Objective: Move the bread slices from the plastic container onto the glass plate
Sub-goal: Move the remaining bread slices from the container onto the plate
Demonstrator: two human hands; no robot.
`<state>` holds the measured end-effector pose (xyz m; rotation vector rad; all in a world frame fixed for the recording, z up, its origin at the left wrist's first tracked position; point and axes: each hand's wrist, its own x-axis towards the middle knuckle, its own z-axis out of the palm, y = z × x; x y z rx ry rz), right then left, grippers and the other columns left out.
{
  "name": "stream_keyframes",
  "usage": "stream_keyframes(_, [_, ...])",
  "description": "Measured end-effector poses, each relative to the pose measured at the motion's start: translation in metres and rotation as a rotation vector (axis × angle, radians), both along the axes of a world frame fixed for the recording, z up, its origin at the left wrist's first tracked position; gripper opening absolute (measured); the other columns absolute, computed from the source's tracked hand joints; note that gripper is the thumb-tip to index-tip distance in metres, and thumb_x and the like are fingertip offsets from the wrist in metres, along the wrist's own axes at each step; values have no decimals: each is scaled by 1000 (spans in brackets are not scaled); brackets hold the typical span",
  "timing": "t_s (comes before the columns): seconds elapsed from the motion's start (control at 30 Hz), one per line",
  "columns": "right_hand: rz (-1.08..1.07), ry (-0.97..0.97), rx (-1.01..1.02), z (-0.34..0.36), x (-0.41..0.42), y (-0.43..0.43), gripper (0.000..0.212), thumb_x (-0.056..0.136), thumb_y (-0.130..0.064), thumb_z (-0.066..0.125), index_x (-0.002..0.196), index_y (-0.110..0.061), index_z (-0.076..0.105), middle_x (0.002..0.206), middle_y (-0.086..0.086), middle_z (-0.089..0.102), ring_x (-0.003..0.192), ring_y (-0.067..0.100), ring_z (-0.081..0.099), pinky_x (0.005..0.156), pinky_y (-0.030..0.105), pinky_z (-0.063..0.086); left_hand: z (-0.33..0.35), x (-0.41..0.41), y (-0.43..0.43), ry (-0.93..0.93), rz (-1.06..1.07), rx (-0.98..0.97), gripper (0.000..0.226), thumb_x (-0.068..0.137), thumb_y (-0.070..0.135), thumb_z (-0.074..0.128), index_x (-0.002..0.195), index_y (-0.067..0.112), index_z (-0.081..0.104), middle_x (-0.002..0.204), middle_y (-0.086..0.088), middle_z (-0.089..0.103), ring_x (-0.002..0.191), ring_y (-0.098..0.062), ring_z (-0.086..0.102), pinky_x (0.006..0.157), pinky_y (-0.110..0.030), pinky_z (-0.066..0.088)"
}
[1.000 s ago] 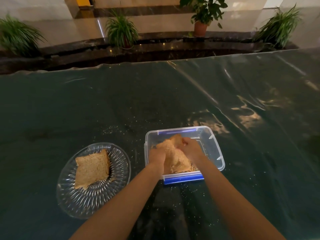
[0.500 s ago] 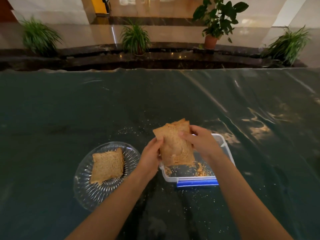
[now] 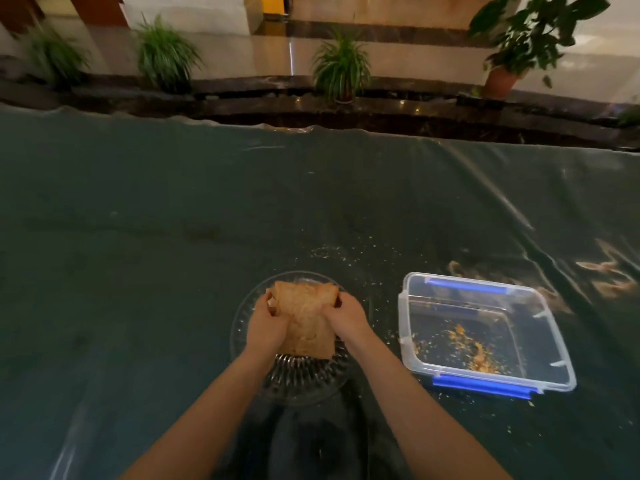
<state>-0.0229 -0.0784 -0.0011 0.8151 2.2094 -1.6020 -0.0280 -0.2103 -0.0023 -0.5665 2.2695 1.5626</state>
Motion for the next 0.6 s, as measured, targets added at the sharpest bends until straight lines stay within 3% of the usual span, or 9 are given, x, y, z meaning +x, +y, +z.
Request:
stream_keyframes(0.2, [65, 17, 268, -17, -16, -27, 29, 88, -9, 47, 116, -4, 54, 122, 15, 56, 108, 27, 57, 88, 33, 46, -19, -11, -13, -9, -70, -142, 47, 84, 13, 52, 130, 13, 44, 123, -9, 59, 111, -26, 56, 82, -31, 42])
stream_keyframes(0.3, [94, 22, 417, -25, -17, -34, 37, 89, -13, 48, 125, -4, 47, 129, 15, 50, 117, 29, 50, 96, 37, 44, -23, -15, -19, 6, -138, -220, 44, 84, 16, 52, 128, 10, 47, 123, -12, 59, 113, -28, 54, 96, -39, 45])
stream_keyframes(0.37, [116, 29, 511, -31, -16, -35, 43, 89, -16, 49, 130, -5, 41, 132, 15, 44, 122, 31, 42, 99, 41, 42, -27, -16, -23, -15, -175, -285, 51, 82, 15, 51, 132, 10, 43, 126, -15, 52, 120, -32, 46, 103, -46, 39])
stream_keyframes(0.47, [75, 48, 482, -39, -14, -32, 50, 86, -20, 54, 132, -8, 37, 132, 16, 39, 124, 33, 36, 100, 42, 40, -28, -19, -28, -61, -197, -281, 56, 79, 19, 53, 134, 14, 41, 126, -16, 45, 122, -35, 39, 104, -46, 34])
stream_keyframes(0.6, [64, 73, 308, -48, -11, -23, 58, 83, -24, 54, 136, -13, 35, 130, 11, 42, 122, 28, 39, 101, 42, 42, -30, -19, -39, -27, -139, -56, 19, 79, 18, 54, 97, 14, 59, 96, -7, 65, 91, -26, 61, 86, -51, 52])
